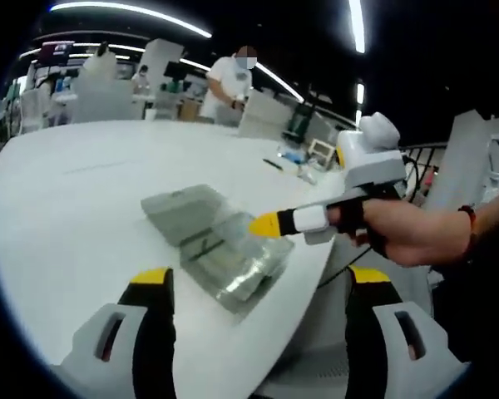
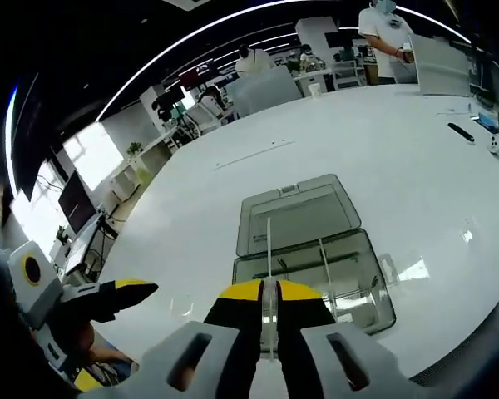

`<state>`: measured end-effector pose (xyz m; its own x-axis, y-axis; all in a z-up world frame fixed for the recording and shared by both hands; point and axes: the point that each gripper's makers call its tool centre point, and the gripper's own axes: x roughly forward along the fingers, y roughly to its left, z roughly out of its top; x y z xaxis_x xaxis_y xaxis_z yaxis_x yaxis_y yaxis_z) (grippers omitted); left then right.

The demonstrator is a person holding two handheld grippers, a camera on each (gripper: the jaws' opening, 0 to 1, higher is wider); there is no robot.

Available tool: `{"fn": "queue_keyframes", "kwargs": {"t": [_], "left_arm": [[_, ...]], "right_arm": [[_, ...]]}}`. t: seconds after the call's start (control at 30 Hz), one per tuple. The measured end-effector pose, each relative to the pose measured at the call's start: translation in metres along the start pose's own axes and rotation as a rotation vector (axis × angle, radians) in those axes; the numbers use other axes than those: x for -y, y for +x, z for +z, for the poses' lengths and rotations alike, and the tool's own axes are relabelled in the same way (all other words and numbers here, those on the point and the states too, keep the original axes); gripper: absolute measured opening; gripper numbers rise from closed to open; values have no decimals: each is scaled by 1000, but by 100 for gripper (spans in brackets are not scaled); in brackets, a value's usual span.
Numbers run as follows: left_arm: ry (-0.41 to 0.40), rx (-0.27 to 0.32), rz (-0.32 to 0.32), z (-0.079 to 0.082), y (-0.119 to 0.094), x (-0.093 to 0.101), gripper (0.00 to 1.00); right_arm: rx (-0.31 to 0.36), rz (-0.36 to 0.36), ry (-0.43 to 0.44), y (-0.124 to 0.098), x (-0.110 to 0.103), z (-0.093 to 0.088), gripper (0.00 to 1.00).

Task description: Insert the divider into the dual guide fixture by aligning both edges with the guide slots and pushing it downward to the bottom, including one-sided entry, uneven engagement, binding, and posture correction.

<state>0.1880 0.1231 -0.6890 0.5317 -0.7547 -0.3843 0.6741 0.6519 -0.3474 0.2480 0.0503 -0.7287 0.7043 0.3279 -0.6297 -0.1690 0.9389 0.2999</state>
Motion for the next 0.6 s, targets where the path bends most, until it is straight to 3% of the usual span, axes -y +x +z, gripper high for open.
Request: {"fn": "queue_keyframes", "kwargs": {"t": [0.3,0.6], "left_arm": [[-13,8,13,-5,-15,-2,84],[-43,26,28,-8,-22,-6,84]], "right_arm": [[43,-31,-27,4,0,2,0],[10,-45,-59,12,5,-10,0]]}}
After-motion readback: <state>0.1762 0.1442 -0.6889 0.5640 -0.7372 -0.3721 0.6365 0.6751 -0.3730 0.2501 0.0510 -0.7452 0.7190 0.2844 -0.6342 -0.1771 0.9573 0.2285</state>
